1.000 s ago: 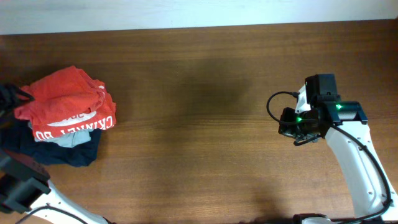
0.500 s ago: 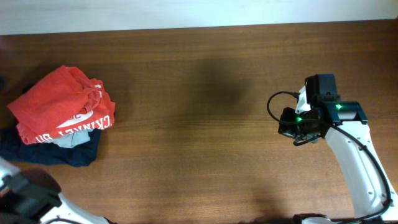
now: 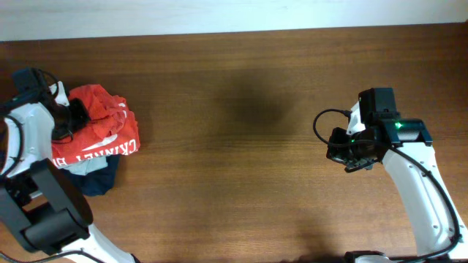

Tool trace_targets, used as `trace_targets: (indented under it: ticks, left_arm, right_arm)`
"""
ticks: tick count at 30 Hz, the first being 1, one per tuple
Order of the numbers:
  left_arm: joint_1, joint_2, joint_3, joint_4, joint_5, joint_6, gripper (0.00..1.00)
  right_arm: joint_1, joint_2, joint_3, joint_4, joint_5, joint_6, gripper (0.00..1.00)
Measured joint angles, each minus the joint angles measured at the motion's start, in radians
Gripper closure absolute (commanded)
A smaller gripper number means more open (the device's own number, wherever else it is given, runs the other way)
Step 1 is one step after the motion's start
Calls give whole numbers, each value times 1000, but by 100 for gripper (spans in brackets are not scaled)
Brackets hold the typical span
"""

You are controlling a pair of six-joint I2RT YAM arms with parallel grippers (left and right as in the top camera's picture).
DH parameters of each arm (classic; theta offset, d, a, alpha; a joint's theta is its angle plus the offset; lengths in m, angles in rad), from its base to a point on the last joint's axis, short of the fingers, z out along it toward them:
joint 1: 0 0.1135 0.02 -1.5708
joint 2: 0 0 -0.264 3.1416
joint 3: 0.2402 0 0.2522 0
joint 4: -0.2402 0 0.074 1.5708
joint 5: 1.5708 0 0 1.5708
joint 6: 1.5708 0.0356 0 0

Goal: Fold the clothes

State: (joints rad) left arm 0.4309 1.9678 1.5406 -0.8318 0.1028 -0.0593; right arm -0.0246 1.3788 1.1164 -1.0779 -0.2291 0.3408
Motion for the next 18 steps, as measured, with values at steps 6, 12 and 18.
trace_targets:
  ticks: [6,12,18]
  left_arm:
    - [0,-36,0,-64,-23,-21,76]
    - [-2,-210,128,-290,-2,51,33]
    - [-133,-570,233,-370,95,257,1]
  right_arm:
    - [0,0,0,-4,0,0,90]
    - [0,-9,114,13,0,-91,85]
    - [0,-149,445,30,0,-208,38]
